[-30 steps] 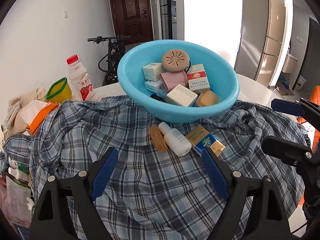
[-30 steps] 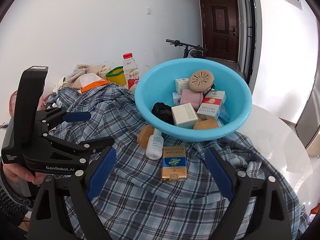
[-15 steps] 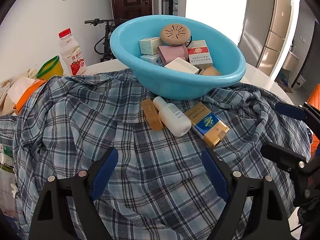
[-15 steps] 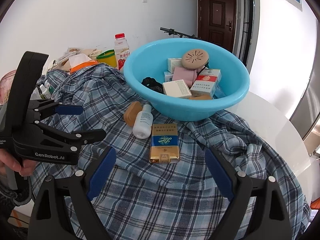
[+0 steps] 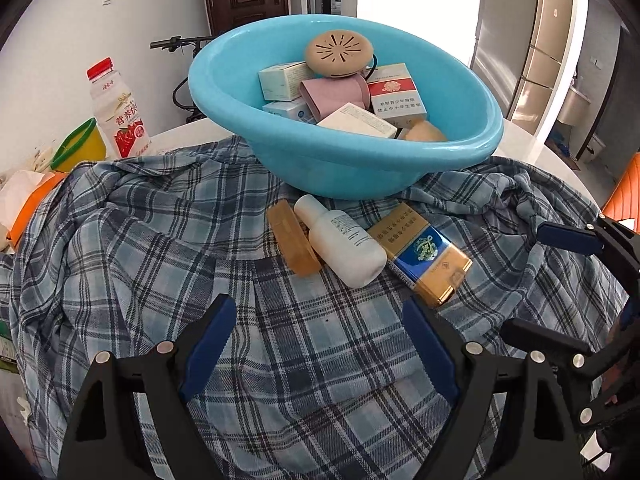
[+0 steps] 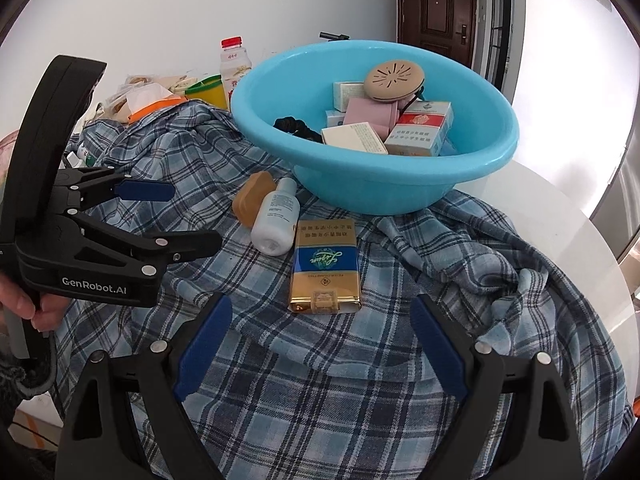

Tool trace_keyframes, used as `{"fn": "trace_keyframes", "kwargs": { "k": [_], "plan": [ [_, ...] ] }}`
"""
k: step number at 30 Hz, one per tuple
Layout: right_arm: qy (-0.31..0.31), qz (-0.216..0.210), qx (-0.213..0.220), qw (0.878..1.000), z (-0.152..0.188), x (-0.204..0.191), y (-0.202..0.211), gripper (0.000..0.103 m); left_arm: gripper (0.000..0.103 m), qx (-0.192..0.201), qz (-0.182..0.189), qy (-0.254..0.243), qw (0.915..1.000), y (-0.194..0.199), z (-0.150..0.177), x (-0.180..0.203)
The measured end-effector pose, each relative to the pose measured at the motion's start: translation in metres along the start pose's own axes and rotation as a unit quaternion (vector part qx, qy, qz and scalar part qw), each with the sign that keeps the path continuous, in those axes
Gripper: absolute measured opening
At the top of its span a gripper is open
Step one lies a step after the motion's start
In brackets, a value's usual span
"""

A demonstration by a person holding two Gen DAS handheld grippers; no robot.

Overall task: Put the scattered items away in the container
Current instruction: 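Move the right gripper to the gold-and-blue cigarette pack and close on it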

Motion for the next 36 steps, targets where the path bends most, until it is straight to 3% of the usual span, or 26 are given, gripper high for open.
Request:
{"fn": "trace_keyframes", "kwargs": {
  "k": [14,25,29,31,36],
  "plan": [
    [-0.004,0.004,-0.033,0.999,0.001,0.007,-0.045,0.09,0.087,-0.026,0.002,-0.019,0.9995,-0.049,-0.015,-0.007],
    [0.004,0.021,-0.042,0.999,0.001,0.011,-0.072,0.085,0.087,-0.028,0.013,-0.027,0.9991,-0.063,-0.025,-0.005],
    [-0.003,0.024,-0.046,0.999,0.003,0.015,-0.077,0.075,0.087,-0.03,0.014,-0.03,0.999,-0.068,-0.028,-0.003],
    [-0.003,0.03,-0.041,0.999,0.003,0.017,-0.074,0.053,0.087,-0.031,0.014,-0.03,0.999,-0.069,-0.03,-0.001],
    [-0.024,0.009,-0.046,0.999,0.005,0.026,-0.066,0.048,0.087,-0.032,0.012,-0.033,0.9989,-0.072,-0.036,-0.001]
  ]
}}
Point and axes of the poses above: each gripper's, at about its wrist camera, not at the fingertips, and y roughly against the way its jaws point, x to its right, z to its underside, the point moved 2 cm from there along -y, roughly the way its jaws point, and after that the axes turned 9 degrees about -y, right-handed, at the moved point
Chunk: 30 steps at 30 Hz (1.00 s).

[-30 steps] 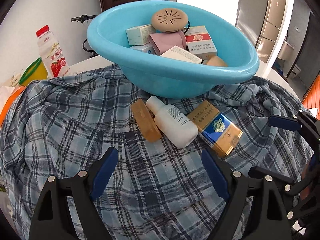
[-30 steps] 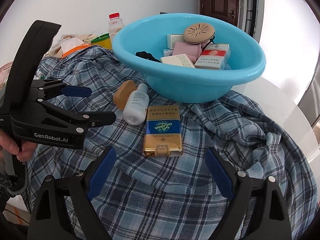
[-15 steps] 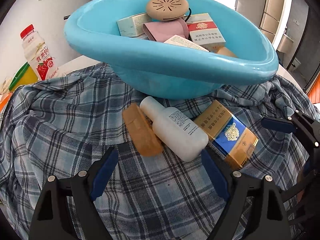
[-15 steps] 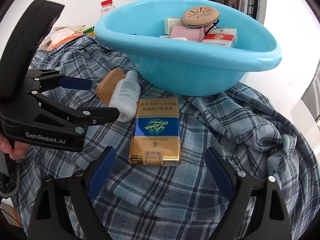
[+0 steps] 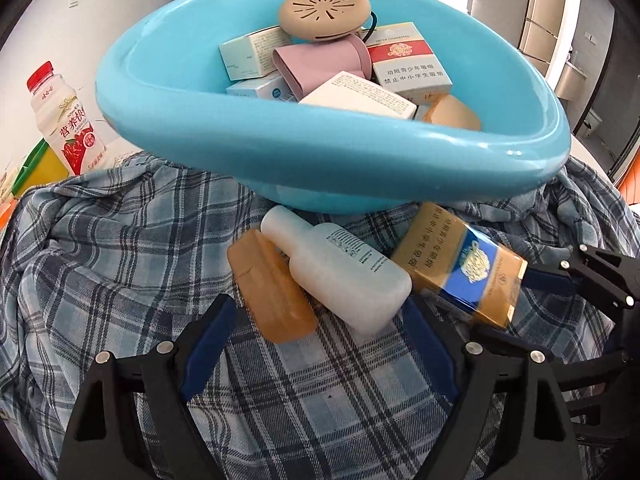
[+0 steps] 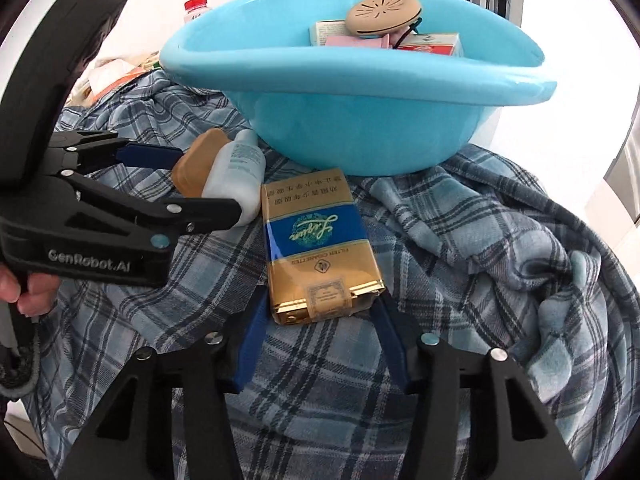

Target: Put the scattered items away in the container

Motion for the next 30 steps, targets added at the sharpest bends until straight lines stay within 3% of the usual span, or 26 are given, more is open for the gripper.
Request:
{"fn": "trace_keyframes", "kwargs": {
  "k": [12,18,24,30],
  "plan": [
    [0.006,0.019,0.003,1.0,0.015,0.009,0.025,0.046,0.087,0.0,-0.002,-0.012,0.9999,-0.007,-0.013,0.013],
    [-0.001,0.011,0.002,1.0,0.014,0.011,0.026,0.046,0.087,-0.003,-0.024,-0.024,0.9994,-0.017,-0.019,0.016],
    [-0.001,0.007,0.001,1.0,0.013,0.011,0.024,0.046,0.087,0.006,-0.018,-0.009,0.9998,-0.022,-0.023,0.009],
    [0.0,0.006,0.003,1.0,0.014,0.01,0.028,0.046,0.077,0.009,-0.021,-0.016,0.9996,-0.012,-0.02,0.008]
  ]
}}
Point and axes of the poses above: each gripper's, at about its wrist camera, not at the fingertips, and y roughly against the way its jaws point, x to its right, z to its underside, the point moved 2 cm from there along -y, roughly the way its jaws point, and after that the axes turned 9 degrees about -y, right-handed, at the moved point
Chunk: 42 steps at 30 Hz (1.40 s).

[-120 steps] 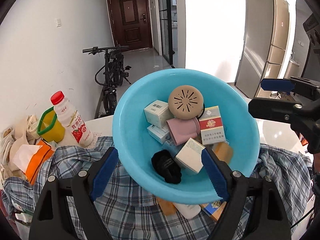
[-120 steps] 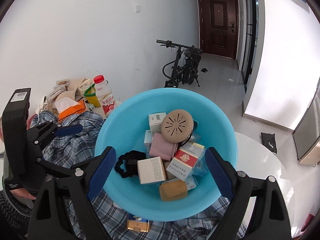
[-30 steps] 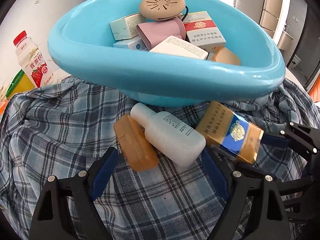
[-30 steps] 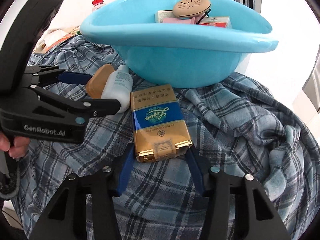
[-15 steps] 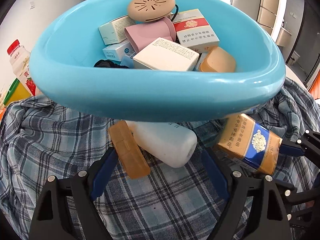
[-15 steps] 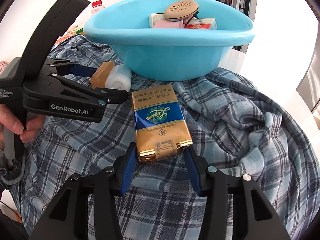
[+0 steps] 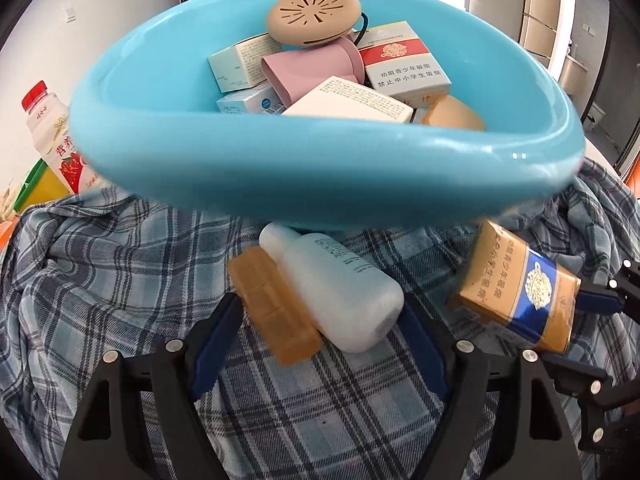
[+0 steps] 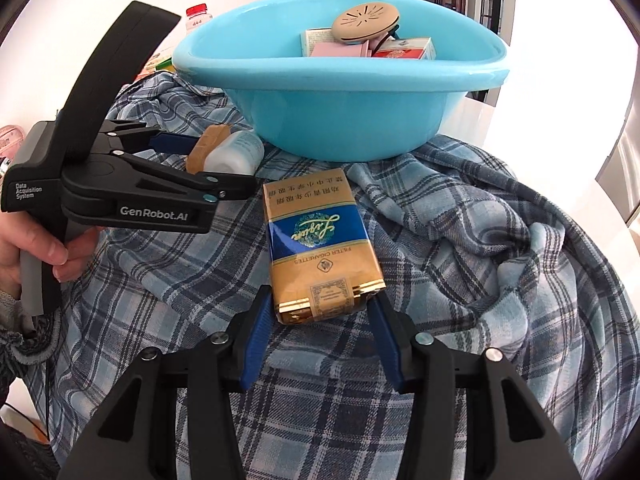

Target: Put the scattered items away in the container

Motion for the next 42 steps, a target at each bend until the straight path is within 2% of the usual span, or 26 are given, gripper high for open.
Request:
{"fn": "trace_keyframes", "kwargs": {
  "k": [2,7,12,14,17,21,25,27,28,29,31,42],
  "plan": [
    [0.003,-0.001,0.002,1.0,0.004,-0.002,0.007,0.046,0.072,0.001,0.001,0.001,1.0,0.005,0.002,-0.002],
    [0.011,-0.002,0.011,1.0,0.009,-0.01,0.019,0.046,0.065,0.001,0.009,0.01,0.9999,0.018,0.011,-0.006],
    [0.014,-0.002,0.018,1.0,0.01,-0.013,0.026,0.046,0.059,0.006,0.014,0.017,0.9997,0.042,0.039,0.0],
    [0.016,-0.002,0.02,1.0,0.011,-0.014,0.029,0.046,0.041,0.009,0.015,0.018,0.9997,0.055,0.058,0.002],
    [0.02,-0.002,0.023,1.0,0.015,-0.017,0.035,0.046,0.041,0.011,0.027,0.024,0.9993,0.066,0.068,0.006],
    [0.024,-0.005,0.027,0.999,0.022,-0.023,0.044,0.046,0.041,0.017,0.025,0.026,0.9992,0.089,0.086,0.011],
    [0.029,-0.007,0.031,0.999,0.028,-0.027,0.053,0.046,0.041,0.024,0.027,0.024,0.9991,0.095,0.092,0.009],
    [0.03,-0.006,0.033,0.999,0.031,-0.028,0.055,0.046,0.045,0.03,0.021,0.021,0.9991,0.099,0.093,0.01],
    [0.03,-0.005,0.033,0.999,0.032,-0.028,0.056,0.046,0.055,0.033,0.017,0.019,0.9991,0.101,0.093,0.011],
    [0.029,-0.005,0.033,0.999,0.033,-0.028,0.057,0.046,0.072,0.035,0.014,0.017,0.9991,0.101,0.092,0.012],
    [0.027,-0.005,0.033,0.999,0.035,-0.027,0.059,0.046,0.082,0.045,0.009,0.014,0.9989,0.103,0.09,0.014],
    [0.008,-0.001,0.029,1.0,0.032,-0.013,0.054,0.046,0.083,0.011,0.019,-0.018,0.9996,0.062,0.071,0.015]
  ]
}}
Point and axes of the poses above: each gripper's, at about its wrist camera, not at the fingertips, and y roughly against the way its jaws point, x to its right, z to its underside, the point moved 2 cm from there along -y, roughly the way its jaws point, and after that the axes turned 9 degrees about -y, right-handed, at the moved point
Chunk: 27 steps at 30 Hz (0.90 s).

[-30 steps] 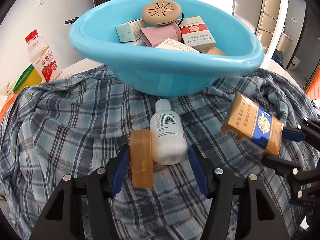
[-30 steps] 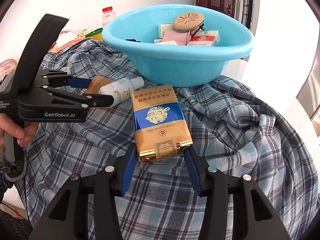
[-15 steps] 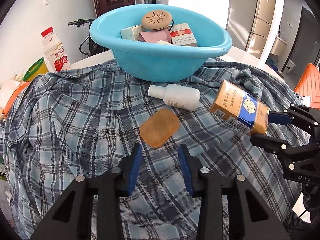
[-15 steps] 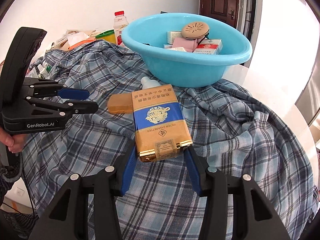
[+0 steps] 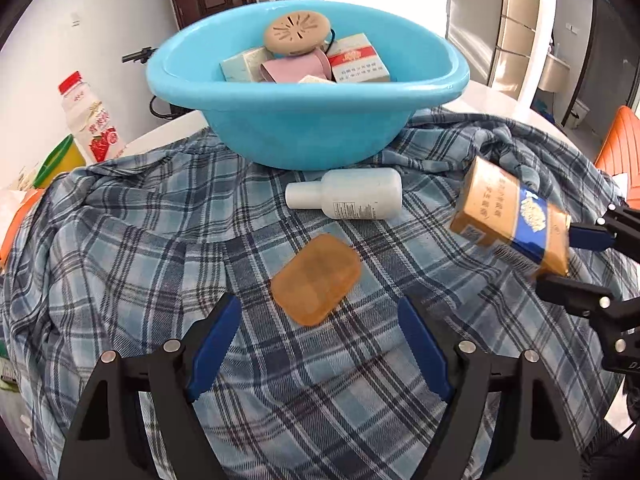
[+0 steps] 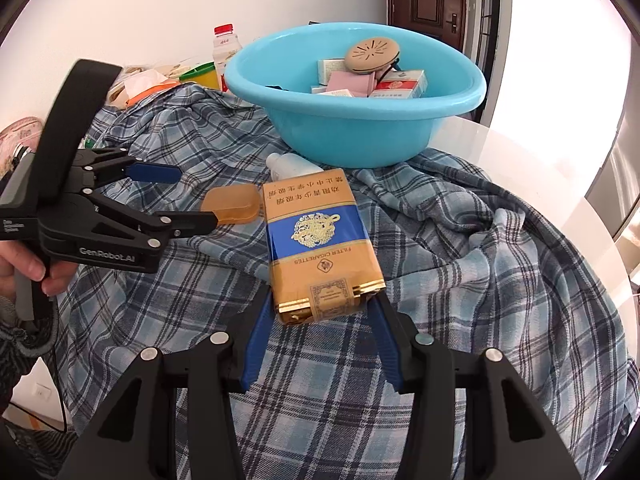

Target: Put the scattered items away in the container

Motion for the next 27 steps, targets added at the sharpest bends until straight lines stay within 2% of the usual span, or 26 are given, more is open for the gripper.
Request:
{"fn": "trace_keyframes", "kwargs": {
  "k": [5,12,13,14,15,18,27],
  "plan": [
    [-0.014,-0.009,-0.001,1.0,-0.003,0.004,-0.004,0.046,0.083,-0.014,0.0,0.004,0.9999,-0.023,-0.003,-0.008],
    [0.0,-0.02,0.001,1.0,-0.009,-0.006,-0.006,0.046,0.082,-0.014,0.011,0.011,0.9998,-0.037,-0.008,-0.015],
    [0.0,-0.019,0.0,1.0,-0.01,-0.006,-0.007,0.046,0.078,-0.014,0.013,0.008,0.9998,-0.038,-0.007,-0.013],
    [-0.001,-0.019,-0.001,1.0,-0.01,-0.006,-0.008,0.046,0.058,-0.015,0.015,0.004,0.9998,-0.038,-0.006,-0.011],
    [-0.004,-0.019,-0.001,1.0,-0.01,-0.005,-0.008,0.046,0.052,-0.015,0.015,-0.001,0.9998,-0.038,-0.005,-0.009],
    [-0.009,-0.018,-0.001,1.0,-0.008,-0.002,-0.007,0.046,0.051,-0.013,0.01,-0.015,0.9998,-0.031,0.0,-0.001],
    [-0.012,-0.014,0.008,1.0,-0.001,0.002,0.009,0.046,0.051,0.0,0.008,0.011,0.9999,0.013,0.017,0.003]
  ]
}}
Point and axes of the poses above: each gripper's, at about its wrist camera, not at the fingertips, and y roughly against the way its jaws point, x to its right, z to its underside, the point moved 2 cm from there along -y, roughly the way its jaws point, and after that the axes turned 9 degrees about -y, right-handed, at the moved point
